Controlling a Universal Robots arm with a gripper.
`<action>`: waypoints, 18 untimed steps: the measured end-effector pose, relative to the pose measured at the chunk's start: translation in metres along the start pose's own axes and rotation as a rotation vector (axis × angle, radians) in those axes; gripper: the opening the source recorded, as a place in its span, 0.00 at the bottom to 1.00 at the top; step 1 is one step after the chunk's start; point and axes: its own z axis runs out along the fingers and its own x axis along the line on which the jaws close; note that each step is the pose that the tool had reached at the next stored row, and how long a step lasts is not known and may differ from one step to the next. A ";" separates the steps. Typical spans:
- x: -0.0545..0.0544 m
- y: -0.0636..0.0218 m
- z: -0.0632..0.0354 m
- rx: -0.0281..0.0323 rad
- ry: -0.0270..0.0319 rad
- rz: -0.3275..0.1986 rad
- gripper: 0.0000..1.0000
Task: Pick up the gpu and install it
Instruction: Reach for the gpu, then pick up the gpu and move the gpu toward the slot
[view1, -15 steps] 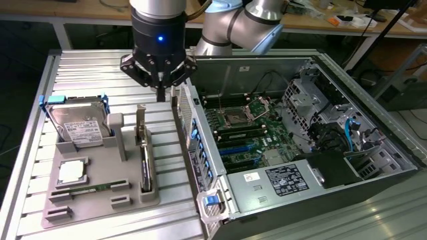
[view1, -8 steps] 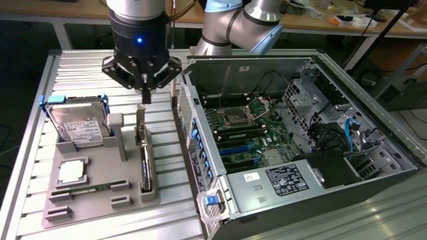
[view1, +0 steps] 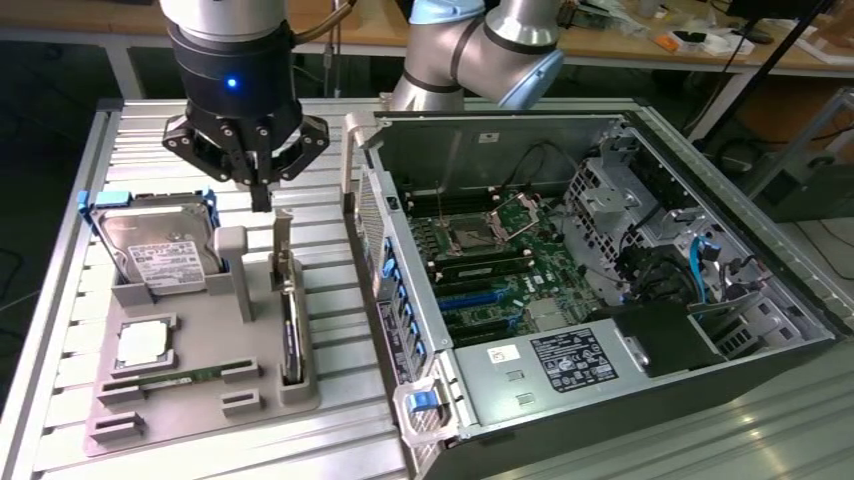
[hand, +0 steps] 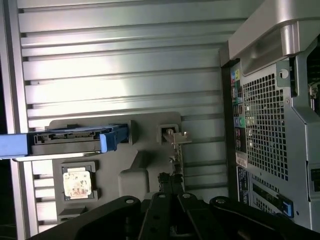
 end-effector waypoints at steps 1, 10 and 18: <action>0.000 0.0000 -0.0001 0.0001 0.0001 0.000 0.11; 0.000 0.0000 0.0001 0.0000 0.0000 0.000 0.17; -0.001 -0.0152 0.0070 -0.0002 0.0004 0.000 0.48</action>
